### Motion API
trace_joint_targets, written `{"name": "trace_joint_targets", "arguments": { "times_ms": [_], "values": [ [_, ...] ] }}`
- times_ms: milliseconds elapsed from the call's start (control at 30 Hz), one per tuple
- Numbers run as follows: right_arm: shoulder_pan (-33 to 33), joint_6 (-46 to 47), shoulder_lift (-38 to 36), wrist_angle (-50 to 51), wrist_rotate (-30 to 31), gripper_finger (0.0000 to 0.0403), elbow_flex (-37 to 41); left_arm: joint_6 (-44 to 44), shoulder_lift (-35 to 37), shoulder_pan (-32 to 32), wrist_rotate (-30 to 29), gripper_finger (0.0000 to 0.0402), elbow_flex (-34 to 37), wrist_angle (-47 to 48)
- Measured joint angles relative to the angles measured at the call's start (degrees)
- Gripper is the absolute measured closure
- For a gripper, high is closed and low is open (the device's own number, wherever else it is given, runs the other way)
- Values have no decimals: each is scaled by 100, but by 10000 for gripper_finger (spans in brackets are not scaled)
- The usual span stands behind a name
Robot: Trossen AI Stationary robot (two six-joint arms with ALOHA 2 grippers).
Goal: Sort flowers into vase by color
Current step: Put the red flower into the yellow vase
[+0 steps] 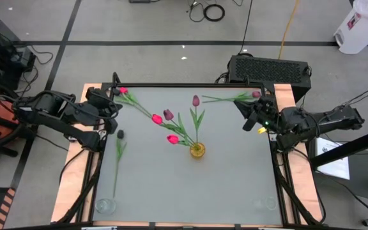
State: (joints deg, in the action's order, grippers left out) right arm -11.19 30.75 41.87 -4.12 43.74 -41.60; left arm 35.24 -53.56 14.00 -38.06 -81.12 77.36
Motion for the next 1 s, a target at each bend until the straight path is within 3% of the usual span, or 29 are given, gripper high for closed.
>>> {"name": "trace_joint_targets", "arguments": {
  "times_ms": [333, 633, 1000],
  "values": [
    [396, 14, 4, 505, 0, 403, -140, -109, -1, 0, -141, 393, 0, -28],
    [1037, -217, 105, 2841, -27, 403, -1465, 30, -4, -76, -912, 393, 0, -57],
    [1655, -1112, 316, 4541, -51, 403, -3011, 26, -4, -454, -1047, 392, 0, -298]
  ]
}}
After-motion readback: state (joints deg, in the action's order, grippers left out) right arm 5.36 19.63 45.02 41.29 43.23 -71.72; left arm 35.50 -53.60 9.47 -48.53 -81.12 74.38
